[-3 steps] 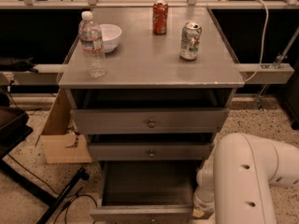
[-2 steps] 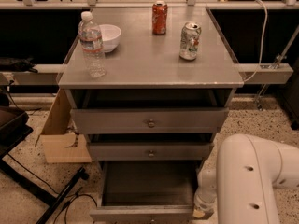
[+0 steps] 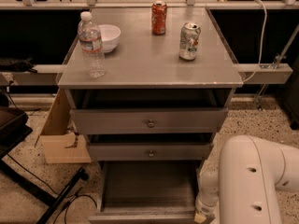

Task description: Open bottom drawer

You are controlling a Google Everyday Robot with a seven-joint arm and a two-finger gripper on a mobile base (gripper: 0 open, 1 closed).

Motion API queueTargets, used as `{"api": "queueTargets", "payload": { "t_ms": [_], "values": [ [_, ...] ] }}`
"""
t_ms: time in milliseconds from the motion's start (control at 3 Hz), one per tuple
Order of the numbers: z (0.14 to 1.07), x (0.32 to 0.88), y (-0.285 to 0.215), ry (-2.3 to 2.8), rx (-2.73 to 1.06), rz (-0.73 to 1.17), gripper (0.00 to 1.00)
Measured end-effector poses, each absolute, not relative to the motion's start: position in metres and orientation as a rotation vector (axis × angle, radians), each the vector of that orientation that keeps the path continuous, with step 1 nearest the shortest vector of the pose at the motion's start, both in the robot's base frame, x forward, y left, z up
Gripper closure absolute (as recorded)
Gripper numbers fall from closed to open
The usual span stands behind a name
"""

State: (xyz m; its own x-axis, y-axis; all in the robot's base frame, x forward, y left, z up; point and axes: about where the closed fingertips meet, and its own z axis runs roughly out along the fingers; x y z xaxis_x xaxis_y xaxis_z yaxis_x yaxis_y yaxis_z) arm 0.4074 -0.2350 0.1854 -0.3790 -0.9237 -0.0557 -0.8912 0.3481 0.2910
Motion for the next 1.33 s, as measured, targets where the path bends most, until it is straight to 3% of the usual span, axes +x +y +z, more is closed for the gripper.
{"api": "queueTargets", "payload": {
  "t_ms": [1000,1333],
  "values": [
    [0.1853,0.4073,-0.2349,-2.480,1.678,-0.417,0.11],
    [0.1853,0.4073,-0.2349,-2.480,1.678,-0.417,0.00]
  ]
}}
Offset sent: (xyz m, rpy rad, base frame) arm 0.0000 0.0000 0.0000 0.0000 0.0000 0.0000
